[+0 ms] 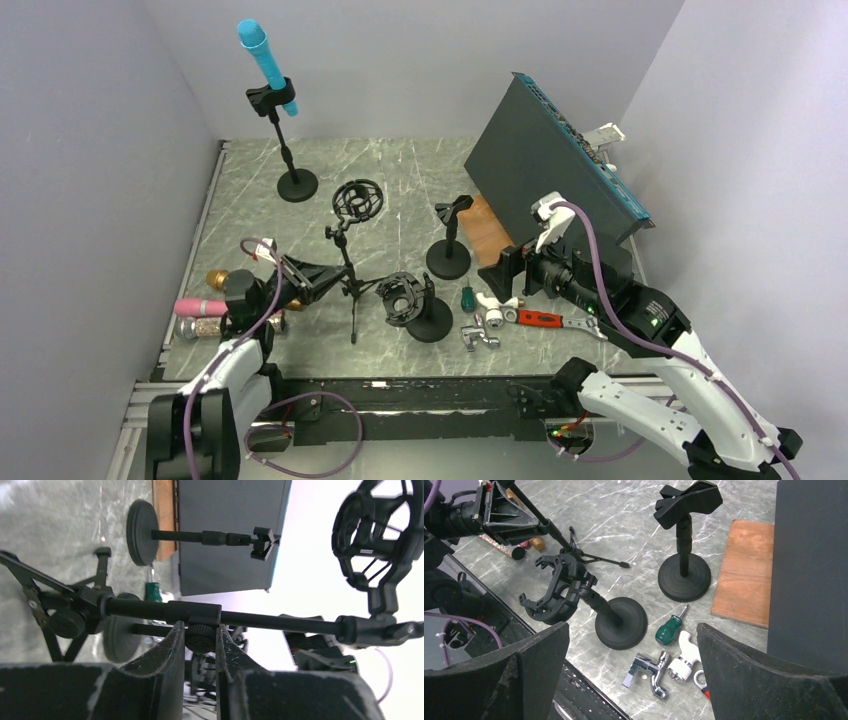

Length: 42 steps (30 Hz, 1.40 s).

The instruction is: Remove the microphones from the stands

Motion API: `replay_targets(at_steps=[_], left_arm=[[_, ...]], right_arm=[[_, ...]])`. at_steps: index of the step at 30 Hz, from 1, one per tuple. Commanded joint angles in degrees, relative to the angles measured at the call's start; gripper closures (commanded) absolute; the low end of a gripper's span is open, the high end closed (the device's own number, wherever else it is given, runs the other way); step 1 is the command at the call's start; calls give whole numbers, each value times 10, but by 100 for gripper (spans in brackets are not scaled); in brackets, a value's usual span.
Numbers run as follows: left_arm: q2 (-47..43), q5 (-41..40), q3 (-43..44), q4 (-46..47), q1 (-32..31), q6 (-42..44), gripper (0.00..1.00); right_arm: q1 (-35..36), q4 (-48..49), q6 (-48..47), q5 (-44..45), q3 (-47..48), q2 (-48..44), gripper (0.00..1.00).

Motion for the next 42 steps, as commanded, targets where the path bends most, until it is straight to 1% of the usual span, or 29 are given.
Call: replay_targets(at_steps=[1, 4, 6, 7, 8, 9, 10, 11, 12, 13, 14, 17, 19, 20, 22, 25, 26, 28, 29, 31, 34, 37, 39, 42], left_arm=[[92, 4, -25, 31, 0, -118, 100], [141, -11, -70, 168, 0, -205, 100], [147, -16, -73, 203, 0, -197, 100], [144, -14, -65, 197, 0, -181, 94], [136, -13, -56, 178, 0, -162, 81], [123, -14, -55, 158, 0, -142, 69], [105, -19, -54, 131, 0, -120, 59], [81, -26, -41, 90, 0, -92, 50], [51, -31, -26, 34, 0, -54, 44], [18, -41, -11, -56, 0, -9, 41], [-17, -49, 6, -113, 0, 46, 39], [-115, -75, 52, -258, 2, 199, 30], [-161, -84, 75, -324, 4, 275, 26], [-177, -77, 79, -329, 4, 296, 25], [-192, -53, 73, -316, 3, 312, 25], [-175, -21, 50, -284, 3, 302, 24], [-161, -7, 37, -259, 3, 293, 24], [-134, 25, 16, -180, 3, 259, 26], [-120, 37, 9, -140, 2, 243, 28], [-96, 50, 7, -88, 0, 226, 33], [-62, 67, 11, -34, -6, 213, 44], [-20, 79, 23, -1, -10, 203, 51], [5, 84, 25, 28, -13, 192, 54], [31, 84, 23, 71, -17, 170, 55]], right_arm=[[2, 34, 1, -4, 10, 5, 0], [2, 34, 0, -2, 6, -1, 0], [1, 32, 0, 3, 3, -4, 0], [1, 31, 0, 5, 1, -5, 0], [2, 29, -1, 6, 0, -6, 0], [1, 29, -1, 7, -2, -7, 0], [2, 28, -2, 7, -2, -7, 0], [2, 28, -2, 8, -1, -7, 0], [2, 28, -2, 8, 0, -6, 0], [2, 27, -3, 9, 0, -7, 0], [2, 28, -3, 9, -1, -8, 0], [1, 33, -4, 10, -7, -11, 0], [1, 32, -6, 9, -8, -9, 0], [1, 32, -8, 9, -8, -7, 0], [2, 32, -9, 8, -9, -4, 0], [1, 40, -5, -1, -11, -4, 0], [2, 43, -3, -5, -12, -5, 0], [2, 47, 1, -9, -14, -7, 0], [1, 48, 1, -9, -15, -8, 0], [2, 45, 2, -8, -15, -9, 0], [2, 37, 2, -6, -11, -13, 0], [1, 31, 2, -2, -9, -21, 0], [1, 29, 2, 2, -8, -25, 0], [2, 27, 4, 3, -9, -27, 0]])
